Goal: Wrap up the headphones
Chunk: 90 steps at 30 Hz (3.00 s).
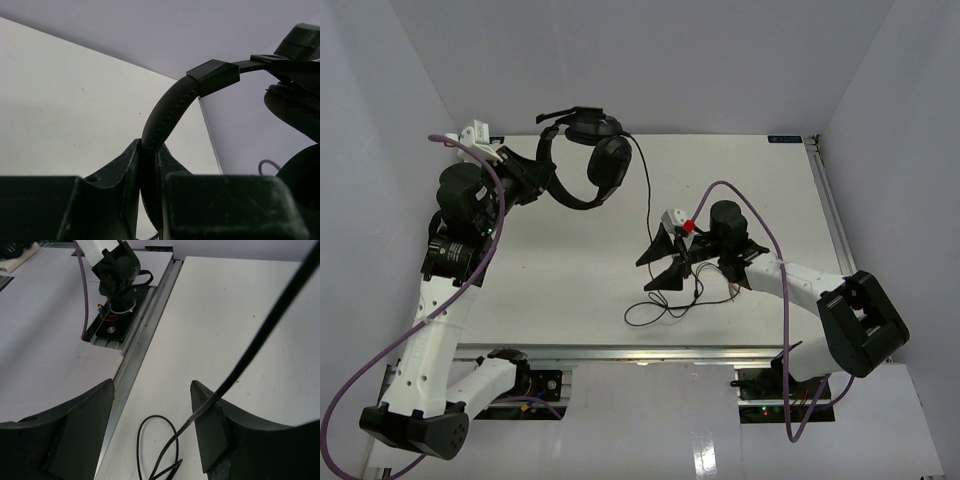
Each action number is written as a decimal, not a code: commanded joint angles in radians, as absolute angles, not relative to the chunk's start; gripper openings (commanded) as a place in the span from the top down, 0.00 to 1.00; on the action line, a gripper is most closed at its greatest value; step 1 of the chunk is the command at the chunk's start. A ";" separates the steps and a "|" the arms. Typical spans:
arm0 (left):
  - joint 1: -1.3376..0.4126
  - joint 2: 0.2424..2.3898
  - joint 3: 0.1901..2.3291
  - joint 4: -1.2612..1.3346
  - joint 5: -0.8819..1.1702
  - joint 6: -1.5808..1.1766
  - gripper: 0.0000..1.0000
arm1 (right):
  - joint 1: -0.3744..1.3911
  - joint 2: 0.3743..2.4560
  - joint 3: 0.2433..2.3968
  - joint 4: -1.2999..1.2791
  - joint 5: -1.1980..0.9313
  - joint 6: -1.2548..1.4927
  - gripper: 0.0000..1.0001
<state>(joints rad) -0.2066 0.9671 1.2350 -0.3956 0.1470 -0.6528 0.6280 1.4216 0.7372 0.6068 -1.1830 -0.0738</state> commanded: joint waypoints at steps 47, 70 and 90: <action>-0.404 1.596 1.439 -0.242 -0.106 -0.160 1.00 | 0.720 1.323 1.404 -0.502 0.401 -1.136 0.92; -0.587 1.241 1.026 -0.146 0.227 -0.162 1.00 | 0.528 1.372 1.433 -0.293 -0.082 -0.987 0.92; -0.693 1.178 1.008 -0.176 0.270 -0.209 1.00 | 0.518 1.522 1.533 -0.302 -0.218 -0.855 0.92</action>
